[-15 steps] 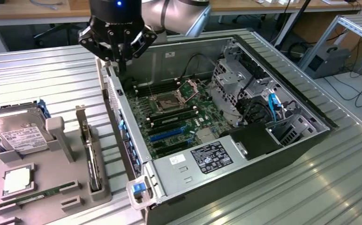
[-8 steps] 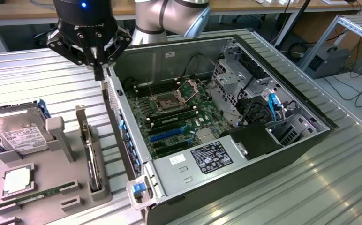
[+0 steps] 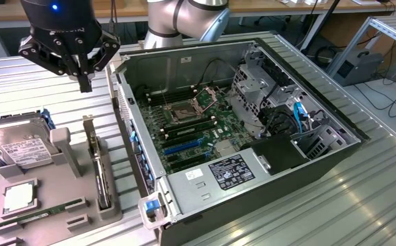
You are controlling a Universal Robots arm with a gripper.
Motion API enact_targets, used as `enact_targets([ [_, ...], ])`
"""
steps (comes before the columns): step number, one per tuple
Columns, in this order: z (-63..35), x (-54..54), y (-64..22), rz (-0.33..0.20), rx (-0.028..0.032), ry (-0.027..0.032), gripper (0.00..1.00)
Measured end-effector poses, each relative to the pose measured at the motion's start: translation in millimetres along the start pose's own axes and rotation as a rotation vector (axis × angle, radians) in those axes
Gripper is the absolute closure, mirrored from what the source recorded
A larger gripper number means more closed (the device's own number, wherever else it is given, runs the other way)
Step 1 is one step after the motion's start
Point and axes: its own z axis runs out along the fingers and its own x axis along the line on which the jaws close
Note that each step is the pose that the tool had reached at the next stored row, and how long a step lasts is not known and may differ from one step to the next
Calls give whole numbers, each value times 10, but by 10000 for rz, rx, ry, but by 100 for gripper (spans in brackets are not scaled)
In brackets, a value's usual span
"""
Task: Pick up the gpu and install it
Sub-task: 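Reach for the gpu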
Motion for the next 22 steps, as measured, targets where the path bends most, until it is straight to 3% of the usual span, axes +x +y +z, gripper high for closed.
enact_targets([
  [9, -1, 15, -25, -1, 0, 0, 89],
  [22, -7, 7, -147, -1, 1, 0, 89],
])
